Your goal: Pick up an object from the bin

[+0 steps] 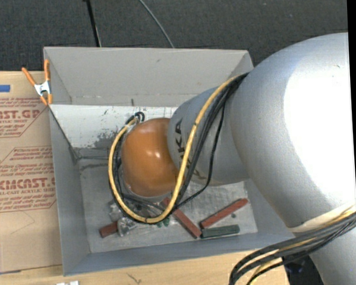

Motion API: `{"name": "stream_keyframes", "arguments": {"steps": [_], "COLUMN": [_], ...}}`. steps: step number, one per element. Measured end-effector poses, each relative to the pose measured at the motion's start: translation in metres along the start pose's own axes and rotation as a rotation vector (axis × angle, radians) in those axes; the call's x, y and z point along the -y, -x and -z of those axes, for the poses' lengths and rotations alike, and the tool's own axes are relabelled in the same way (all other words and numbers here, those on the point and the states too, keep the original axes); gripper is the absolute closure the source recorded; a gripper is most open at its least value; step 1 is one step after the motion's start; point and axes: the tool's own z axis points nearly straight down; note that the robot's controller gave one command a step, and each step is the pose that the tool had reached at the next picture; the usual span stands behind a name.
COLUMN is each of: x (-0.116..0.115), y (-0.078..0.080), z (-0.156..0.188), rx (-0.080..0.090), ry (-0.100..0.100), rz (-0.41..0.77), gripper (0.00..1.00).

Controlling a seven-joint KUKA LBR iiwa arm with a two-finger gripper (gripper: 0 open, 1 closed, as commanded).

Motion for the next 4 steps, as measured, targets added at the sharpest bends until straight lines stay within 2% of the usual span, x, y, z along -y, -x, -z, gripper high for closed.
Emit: {"name": "stream_keyframes", "arguments": {"steps": [2,3,4], "x": [0.0000,0.0000,-0.0001], "y": [0.0000,0.0001,0.0001], "z": [0.0000,0.0000,0.0001], "rx": [-0.001,0.000,0.000], "ry": [0.000,0.000,0.001], "rz": [0.000,0.000,0.000], "gripper": [1.00,0.00,1.00]}}
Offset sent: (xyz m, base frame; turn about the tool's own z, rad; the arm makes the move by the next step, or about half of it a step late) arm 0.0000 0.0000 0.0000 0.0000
